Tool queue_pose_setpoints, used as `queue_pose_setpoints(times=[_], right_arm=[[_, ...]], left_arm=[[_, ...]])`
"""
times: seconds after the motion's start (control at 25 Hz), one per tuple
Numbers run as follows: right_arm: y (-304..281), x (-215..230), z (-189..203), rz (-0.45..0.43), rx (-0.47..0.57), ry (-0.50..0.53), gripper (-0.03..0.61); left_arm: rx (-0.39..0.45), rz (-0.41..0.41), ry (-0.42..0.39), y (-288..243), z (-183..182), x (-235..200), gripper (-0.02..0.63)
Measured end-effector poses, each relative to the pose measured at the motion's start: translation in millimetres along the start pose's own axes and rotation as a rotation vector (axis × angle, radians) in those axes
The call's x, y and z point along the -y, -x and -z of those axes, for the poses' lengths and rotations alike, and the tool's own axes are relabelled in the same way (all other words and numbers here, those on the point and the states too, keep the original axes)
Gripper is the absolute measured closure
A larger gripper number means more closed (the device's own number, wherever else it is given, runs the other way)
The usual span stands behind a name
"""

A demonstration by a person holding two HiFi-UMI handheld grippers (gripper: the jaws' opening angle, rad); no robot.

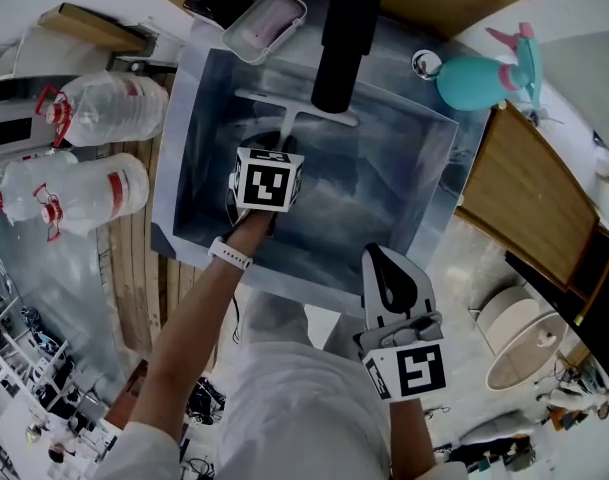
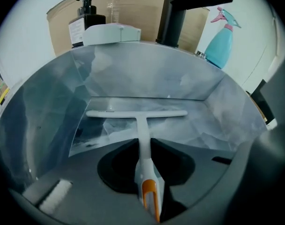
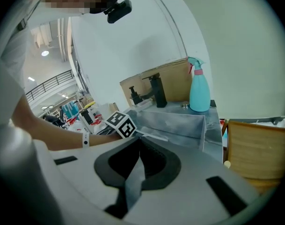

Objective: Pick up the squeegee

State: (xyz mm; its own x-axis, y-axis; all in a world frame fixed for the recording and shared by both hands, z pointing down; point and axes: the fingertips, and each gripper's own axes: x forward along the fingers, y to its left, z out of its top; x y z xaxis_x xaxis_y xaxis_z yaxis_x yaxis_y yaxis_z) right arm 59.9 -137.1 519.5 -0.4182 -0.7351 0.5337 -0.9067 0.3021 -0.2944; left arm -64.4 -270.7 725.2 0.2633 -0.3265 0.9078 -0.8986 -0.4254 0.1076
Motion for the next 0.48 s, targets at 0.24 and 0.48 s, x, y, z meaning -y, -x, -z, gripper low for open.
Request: queue_pose_setpoints(times=[0.24,0.48], right_arm=[[3,5,-1,0.002,0.004,0.001,0.572],[10,0,-8,-0.012,0.027,0.013,0.572]], left_arm=[[0.003,-0.008,0.029,1,-1,0,0.545],[0.021,-0.022,0.009,10,-6,1,0.546]])
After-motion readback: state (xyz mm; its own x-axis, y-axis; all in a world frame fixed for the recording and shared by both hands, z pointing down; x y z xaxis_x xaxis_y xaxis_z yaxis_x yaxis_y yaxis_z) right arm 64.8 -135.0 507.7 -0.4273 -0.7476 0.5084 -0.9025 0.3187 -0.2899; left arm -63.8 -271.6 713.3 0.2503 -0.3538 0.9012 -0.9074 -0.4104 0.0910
